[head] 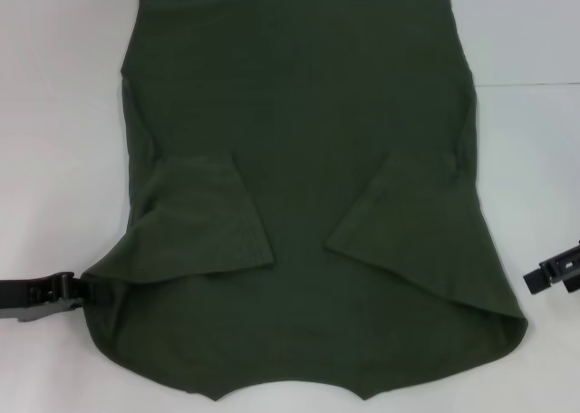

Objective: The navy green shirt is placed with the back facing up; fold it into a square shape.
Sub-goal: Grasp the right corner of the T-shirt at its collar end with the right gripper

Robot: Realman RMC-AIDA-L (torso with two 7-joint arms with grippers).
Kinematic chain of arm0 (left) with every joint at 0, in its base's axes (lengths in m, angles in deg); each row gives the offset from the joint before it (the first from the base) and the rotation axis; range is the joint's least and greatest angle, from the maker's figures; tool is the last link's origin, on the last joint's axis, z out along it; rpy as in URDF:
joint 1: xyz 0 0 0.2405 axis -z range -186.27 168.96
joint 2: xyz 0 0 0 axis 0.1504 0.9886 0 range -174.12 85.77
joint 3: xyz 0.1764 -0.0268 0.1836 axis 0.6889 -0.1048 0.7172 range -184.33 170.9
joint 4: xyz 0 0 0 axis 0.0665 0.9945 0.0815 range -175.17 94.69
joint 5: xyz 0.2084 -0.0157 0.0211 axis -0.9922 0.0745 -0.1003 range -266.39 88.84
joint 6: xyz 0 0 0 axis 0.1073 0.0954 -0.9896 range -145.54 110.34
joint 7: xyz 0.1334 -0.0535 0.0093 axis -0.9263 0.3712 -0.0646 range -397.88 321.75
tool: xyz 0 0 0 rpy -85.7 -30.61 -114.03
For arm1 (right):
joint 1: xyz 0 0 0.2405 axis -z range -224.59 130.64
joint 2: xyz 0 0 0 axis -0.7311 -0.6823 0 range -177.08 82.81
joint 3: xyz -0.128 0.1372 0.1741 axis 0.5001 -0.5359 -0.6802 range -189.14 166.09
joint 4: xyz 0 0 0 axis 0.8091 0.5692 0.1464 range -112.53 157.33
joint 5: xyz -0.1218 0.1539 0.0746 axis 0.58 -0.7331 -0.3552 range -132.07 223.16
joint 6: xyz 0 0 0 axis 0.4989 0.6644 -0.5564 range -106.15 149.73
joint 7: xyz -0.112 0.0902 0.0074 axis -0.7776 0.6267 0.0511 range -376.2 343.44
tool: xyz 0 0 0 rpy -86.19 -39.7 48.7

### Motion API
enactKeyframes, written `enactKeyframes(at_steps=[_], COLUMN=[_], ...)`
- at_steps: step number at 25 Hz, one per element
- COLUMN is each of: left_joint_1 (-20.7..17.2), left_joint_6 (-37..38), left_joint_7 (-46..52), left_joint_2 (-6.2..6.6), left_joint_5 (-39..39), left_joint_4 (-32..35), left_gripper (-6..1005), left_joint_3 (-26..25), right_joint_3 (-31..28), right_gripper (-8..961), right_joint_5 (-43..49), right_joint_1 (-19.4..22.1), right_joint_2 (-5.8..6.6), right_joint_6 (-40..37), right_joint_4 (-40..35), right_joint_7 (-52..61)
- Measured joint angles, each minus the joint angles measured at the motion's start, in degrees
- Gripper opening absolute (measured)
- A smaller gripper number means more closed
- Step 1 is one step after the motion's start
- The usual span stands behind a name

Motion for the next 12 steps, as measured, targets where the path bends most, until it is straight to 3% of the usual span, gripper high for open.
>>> enactKeyframes(at_steps=[10,12], left_joint_1=[-0.2,-0.1], left_joint_6=[0.0,0.0], left_joint_7=[0.0,0.0], left_joint_2=[0.0,-0.01], left_joint_5=[0.0,0.0], left_joint_4=[0.0,0.0], left_gripper=[27,27], left_joint_3=[-0.3,-0.3], right_joint_3=[0.1,0.1], right_gripper=[925,879], right_joint_5=[2.0,3.0], right_joint_1=[-0.4,-0.6], right_joint_2=[-1.85,-2.46], right_joint_6=[0.8,1.3], right_joint_4=[0.7,0.7], right_joint_7=[-1.7,-1.7])
